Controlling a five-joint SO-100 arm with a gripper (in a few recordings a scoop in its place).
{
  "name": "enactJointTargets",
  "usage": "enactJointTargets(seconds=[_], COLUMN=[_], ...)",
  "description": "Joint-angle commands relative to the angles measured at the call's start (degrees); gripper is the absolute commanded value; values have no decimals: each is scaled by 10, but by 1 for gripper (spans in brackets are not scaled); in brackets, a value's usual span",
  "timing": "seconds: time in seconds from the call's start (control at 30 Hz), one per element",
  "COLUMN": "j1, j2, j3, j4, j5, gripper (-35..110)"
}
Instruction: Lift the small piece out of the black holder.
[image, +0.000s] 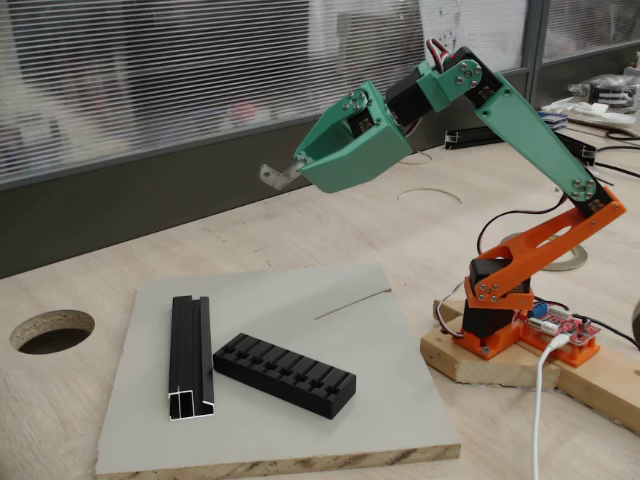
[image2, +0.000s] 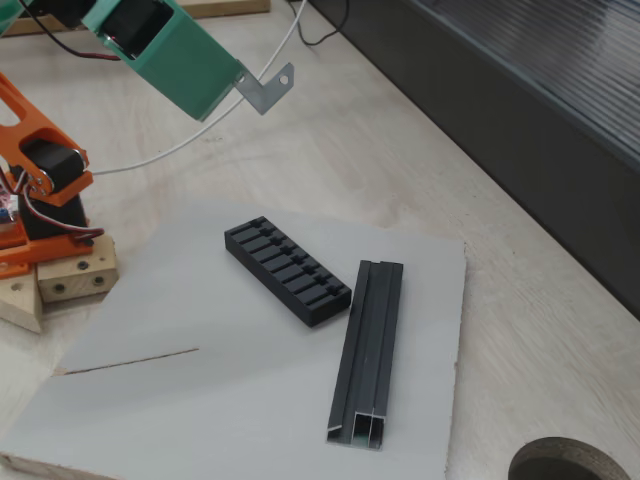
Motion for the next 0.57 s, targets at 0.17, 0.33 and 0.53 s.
enactJointTargets(seconds=[0.17,0.33,0.53], j1=[-8,-8,-8], j2=[47,47,47], j3=[-10,-7,-2], j4=[-2,-2,-2], j5=[6,6,4], gripper=[6,6,6])
